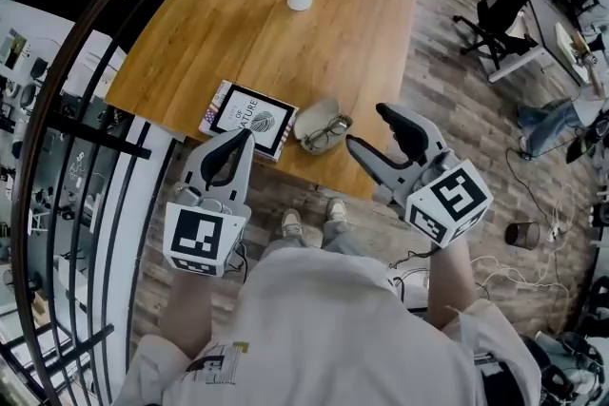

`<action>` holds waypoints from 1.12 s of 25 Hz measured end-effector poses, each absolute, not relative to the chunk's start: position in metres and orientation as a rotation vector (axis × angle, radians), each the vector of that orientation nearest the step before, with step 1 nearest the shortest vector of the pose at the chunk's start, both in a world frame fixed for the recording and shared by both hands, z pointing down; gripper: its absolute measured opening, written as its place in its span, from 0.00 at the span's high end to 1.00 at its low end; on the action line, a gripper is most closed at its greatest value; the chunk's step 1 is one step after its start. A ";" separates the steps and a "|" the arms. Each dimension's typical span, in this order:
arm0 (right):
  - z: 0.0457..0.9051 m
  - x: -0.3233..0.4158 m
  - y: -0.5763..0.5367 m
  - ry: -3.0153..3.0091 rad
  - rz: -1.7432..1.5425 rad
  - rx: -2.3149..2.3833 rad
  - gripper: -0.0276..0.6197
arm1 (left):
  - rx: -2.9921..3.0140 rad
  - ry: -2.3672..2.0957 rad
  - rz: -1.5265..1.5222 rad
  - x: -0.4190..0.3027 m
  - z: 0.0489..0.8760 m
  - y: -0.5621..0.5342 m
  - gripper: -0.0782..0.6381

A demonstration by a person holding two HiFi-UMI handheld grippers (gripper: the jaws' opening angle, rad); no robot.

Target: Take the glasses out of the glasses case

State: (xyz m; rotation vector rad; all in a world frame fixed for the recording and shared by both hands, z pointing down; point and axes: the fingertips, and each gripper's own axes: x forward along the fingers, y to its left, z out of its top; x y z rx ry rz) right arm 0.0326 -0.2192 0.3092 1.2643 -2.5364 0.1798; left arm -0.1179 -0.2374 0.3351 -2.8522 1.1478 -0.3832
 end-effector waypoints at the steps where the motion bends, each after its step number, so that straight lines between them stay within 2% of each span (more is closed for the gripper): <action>1: 0.316 0.034 -0.223 -2.532 0.192 1.224 0.51 | -2.858 1.157 -0.401 -0.116 0.339 -0.241 0.87; 18: 0.470 0.071 -0.317 -2.292 0.297 0.628 0.56 | -2.841 1.278 -0.780 -0.052 0.434 -0.300 0.87; 28: 0.588 0.065 -0.319 -2.170 0.337 0.226 0.56 | -2.863 1.406 -1.026 -0.031 0.510 -0.314 0.87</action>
